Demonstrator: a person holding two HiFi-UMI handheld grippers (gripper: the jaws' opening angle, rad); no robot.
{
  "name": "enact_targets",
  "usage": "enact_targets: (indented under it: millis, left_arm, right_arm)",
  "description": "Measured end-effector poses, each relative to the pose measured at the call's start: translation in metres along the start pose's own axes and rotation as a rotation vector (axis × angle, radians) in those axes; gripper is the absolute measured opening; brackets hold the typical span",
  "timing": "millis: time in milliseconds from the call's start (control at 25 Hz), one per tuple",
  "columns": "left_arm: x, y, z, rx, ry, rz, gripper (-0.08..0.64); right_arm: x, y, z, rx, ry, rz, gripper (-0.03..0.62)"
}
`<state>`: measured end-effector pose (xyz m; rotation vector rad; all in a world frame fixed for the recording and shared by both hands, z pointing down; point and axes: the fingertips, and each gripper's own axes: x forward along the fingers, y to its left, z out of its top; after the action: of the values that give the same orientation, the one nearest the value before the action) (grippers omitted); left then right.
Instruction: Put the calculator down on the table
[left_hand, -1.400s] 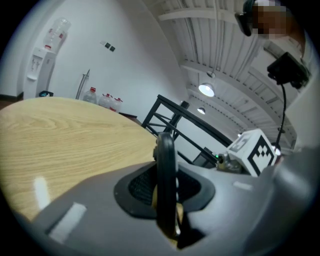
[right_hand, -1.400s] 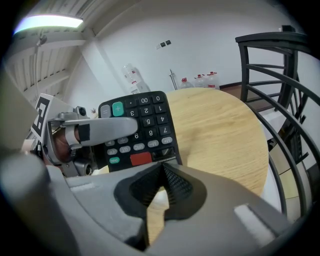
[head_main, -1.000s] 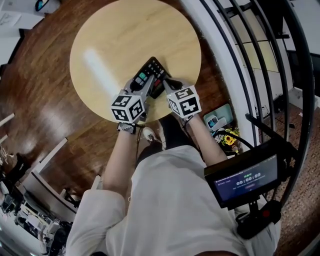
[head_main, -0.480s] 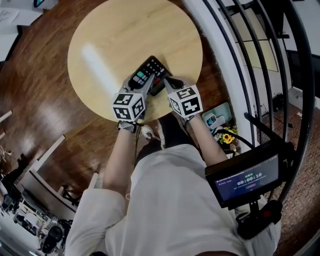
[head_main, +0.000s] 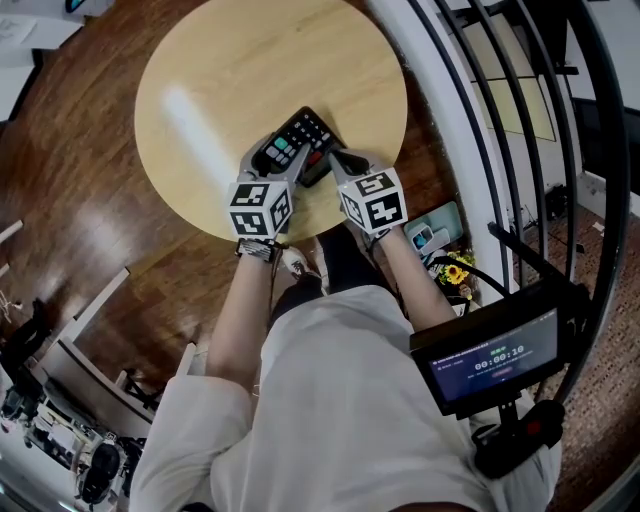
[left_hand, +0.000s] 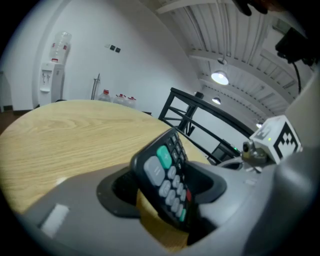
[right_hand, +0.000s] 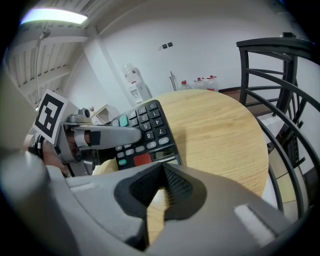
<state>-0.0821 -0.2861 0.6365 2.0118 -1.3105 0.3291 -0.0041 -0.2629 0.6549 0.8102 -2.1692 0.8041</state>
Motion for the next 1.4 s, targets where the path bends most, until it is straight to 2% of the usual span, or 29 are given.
enact_targets:
  millis: [120,280,520,880,1120,1400]
  left_arm:
    - [0.002,0.000,0.002,0.030,0.005,-0.003,0.295]
    - [0.001,0.003,0.003,0.055,0.010,0.029,0.314]
    - [0.001,0.007,0.005,0.051,0.016,0.053,0.316]
    - [-0.001,0.015,0.005,0.056,0.017,0.096,0.368]
    - [-0.004,0.023,0.004,0.038,0.023,0.106,0.370]
    - [-0.006,0.028,0.004,0.058,0.029,0.134,0.379]
  right_arm:
    - [-0.001,-0.002,0.001,0.002,-0.007,-0.003,0.003]
    - [-0.003,-0.002,0.004,0.034,-0.008,0.008,0.003]
    - [-0.007,-0.005,0.007,0.051,-0.009,0.013,0.003]
    - [-0.009,-0.002,0.010,0.020,-0.013,0.009,0.002]
    - [-0.010,0.001,0.015,0.035,-0.025,0.017,0.003]
    - [-0.013,0.004,0.018,0.051,-0.035,0.036,0.002]
